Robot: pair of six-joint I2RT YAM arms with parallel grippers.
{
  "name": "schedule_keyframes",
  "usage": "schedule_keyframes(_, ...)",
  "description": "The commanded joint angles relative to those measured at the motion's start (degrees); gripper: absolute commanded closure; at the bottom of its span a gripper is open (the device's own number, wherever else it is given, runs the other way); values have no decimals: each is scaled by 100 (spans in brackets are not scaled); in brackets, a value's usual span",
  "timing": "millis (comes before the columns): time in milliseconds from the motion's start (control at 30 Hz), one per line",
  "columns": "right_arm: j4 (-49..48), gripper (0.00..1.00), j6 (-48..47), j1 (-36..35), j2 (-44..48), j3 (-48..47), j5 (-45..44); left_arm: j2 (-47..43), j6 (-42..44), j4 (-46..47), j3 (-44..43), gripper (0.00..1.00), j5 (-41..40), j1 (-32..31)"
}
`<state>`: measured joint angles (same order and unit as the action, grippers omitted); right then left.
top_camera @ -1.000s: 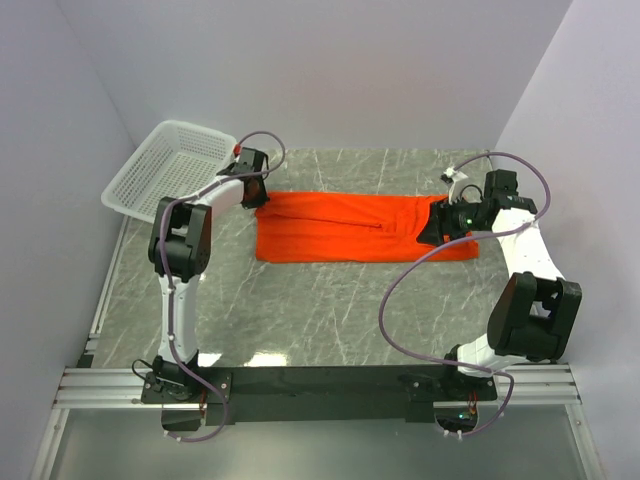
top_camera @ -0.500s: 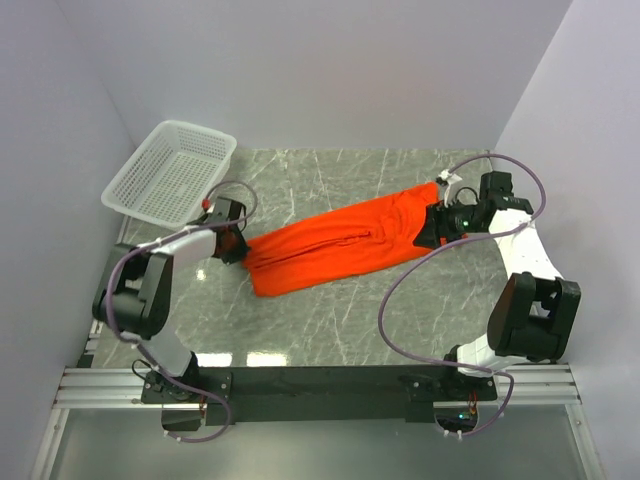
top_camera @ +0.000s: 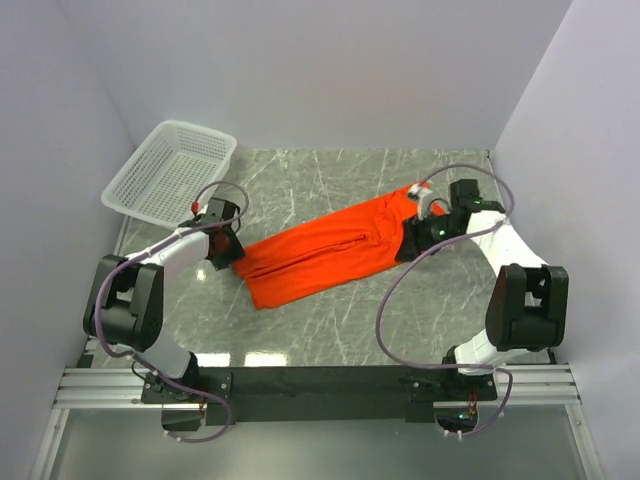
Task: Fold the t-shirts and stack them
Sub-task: Fold the tshirt
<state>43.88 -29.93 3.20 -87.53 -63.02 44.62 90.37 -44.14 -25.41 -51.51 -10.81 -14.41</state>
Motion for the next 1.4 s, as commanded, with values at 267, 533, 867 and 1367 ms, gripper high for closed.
schedule_keyframes(267,474,23,-3898,-3498,246,45,-661,-1240,617,-271,-791,36,0,114)
schedule_keyframes(533,-2022,25,-2396,-5759,-1415,-982,-2237,-2821,520,-693,-721,29,-220,588)
schedule_keyframes(867,-2340,32,-1367,-6534,-2971,-2319,-2801,-4088,731,-1317,-659,25,-721,756)
schedule_keyframes(1367,-1848,92,-953,-6613,-3333,-2461,-2740,-4291,1083,-1221,-659,25,-563,826)
